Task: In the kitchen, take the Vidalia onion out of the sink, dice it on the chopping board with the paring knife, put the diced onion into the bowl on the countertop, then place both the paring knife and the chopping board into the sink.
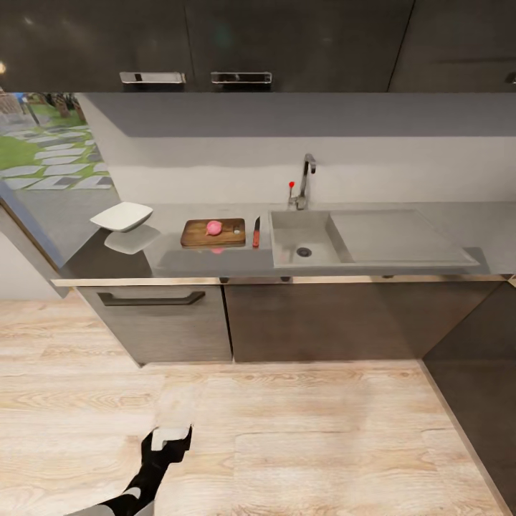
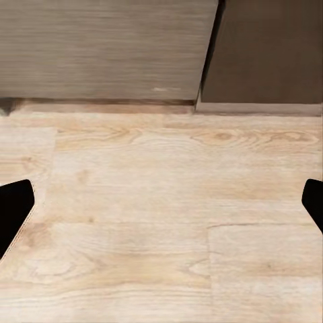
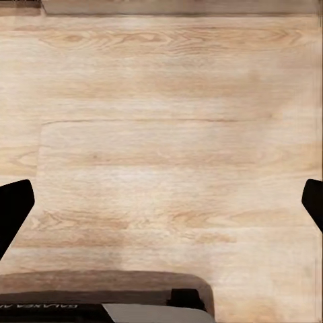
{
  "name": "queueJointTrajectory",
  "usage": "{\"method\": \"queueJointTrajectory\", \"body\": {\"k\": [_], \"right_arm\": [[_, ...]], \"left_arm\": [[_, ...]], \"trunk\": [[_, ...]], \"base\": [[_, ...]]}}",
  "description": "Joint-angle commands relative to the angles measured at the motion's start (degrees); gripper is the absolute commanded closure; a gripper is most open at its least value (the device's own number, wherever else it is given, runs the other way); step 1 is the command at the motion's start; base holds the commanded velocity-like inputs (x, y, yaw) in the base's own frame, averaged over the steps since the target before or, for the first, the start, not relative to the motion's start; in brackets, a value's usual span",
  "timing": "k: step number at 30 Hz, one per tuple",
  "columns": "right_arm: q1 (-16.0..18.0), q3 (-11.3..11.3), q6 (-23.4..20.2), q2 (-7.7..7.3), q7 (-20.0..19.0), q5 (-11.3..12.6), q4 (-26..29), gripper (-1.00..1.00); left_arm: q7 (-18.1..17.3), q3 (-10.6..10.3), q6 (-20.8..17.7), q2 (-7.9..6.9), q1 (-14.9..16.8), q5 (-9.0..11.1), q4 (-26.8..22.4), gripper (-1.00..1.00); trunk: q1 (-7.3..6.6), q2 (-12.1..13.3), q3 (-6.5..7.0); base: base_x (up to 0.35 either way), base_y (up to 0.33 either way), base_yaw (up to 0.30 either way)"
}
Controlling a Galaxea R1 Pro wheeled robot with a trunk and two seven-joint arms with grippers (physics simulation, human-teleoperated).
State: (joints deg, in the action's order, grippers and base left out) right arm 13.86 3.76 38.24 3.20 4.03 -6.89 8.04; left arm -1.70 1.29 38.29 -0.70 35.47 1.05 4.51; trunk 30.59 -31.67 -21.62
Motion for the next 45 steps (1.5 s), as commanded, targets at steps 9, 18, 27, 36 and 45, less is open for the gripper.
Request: {"method": "queueJointTrajectory", "body": {"k": [9, 18, 27, 36, 45], "right_arm": [[0.0, 0.3, -16.7, 0.04, 1.2, -0.6, 17.1, -1.00], [0.0, 0.0, -8.6, -0.15, 0.8, -0.6, 17.2, -1.00], [0.0, 0.0, -3.0, -0.29, 0.8, -0.7, 13.1, -1.00], [0.0, 0.0, -3.0, -0.30, 1.0, -0.7, 12.8, -1.00], [0.0, -0.1, -3.0, -0.30, 1.0, -0.7, 12.8, -1.00]], "left_arm": [[4.6, 0.1, 15.6, -0.43, -10.1, 0.2, 0.2, -1.00], [7.0, 0.1, 21.6, -0.33, -13.1, 0.2, 0.2, -1.00], [7.1, 0.2, 17.5, -1.16, -13.2, 0.2, 0.2, -1.00], [7.1, 0.2, 16.7, -1.94, -13.2, 0.2, 0.1, -1.00], [7.1, 0.2, 16.6, -2.02, -13.2, 0.2, 0.1, -1.00]], "trunk": [[0.02, -0.1, -0.07], [0.02, -0.1, -0.07], [0.02, -0.1, -0.07], [0.02, -0.1, -0.07], [0.02, -0.1, -0.07]], "base": [[0.000, 0.000, 0.000], [0.000, 0.000, 0.000], [0.001, 0.001, 0.000], [0.109, 0.187, 0.000], [0.152, 0.259, 0.000]]}}
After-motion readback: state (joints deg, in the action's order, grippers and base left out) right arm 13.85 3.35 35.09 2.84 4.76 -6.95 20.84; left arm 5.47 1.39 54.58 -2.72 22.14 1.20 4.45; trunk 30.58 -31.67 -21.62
